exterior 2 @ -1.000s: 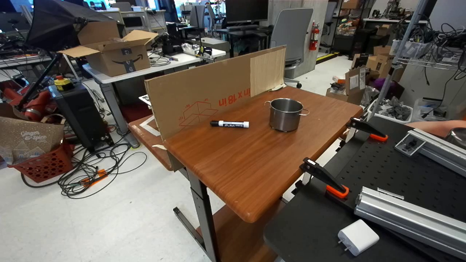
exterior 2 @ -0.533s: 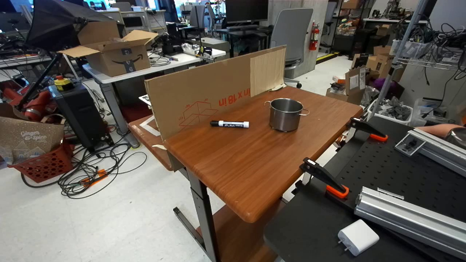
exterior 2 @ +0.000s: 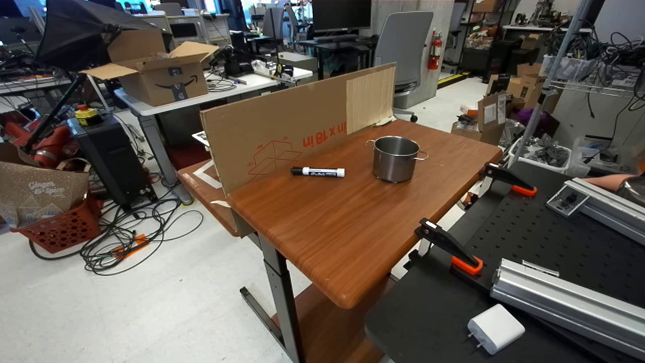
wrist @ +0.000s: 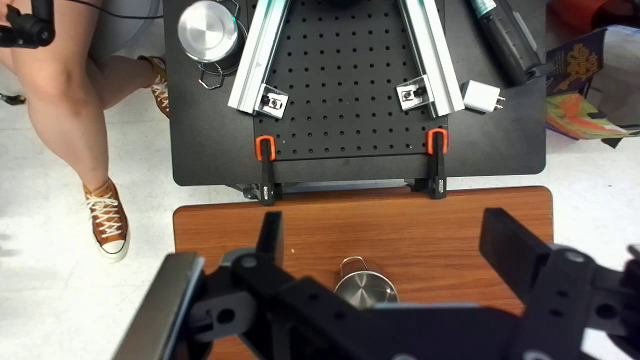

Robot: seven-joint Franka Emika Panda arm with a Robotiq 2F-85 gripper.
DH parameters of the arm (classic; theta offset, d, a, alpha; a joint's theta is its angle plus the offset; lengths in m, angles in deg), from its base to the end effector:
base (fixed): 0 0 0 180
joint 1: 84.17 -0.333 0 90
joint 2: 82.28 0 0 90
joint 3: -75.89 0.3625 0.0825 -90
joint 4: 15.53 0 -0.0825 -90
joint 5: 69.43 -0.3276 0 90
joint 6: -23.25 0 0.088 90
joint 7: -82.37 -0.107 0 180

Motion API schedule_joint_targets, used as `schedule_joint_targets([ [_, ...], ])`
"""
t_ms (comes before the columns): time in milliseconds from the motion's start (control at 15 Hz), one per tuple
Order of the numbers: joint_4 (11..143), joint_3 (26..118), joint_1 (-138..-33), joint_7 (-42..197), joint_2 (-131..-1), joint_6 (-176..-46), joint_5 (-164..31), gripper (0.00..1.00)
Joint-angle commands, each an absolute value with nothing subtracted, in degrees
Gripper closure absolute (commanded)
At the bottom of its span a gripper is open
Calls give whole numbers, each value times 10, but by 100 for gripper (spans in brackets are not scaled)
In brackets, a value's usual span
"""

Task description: Put the marker inside the pot

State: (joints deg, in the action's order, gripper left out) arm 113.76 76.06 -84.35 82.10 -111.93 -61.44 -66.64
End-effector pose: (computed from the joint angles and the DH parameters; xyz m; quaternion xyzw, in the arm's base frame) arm 0.2866 -0.0036 0.5894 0.9912 0.0013 -0.1299 0.0257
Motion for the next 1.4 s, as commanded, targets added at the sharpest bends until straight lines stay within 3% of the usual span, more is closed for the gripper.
schedule_joint_targets([
  [0, 1136, 761, -843, 821, -1119, -613, -667, 0],
  [667, 1177, 768, -847, 825, -1081, -745, -657, 0],
  [1333, 1200, 801, -847, 790, -957, -1016, -570, 0],
])
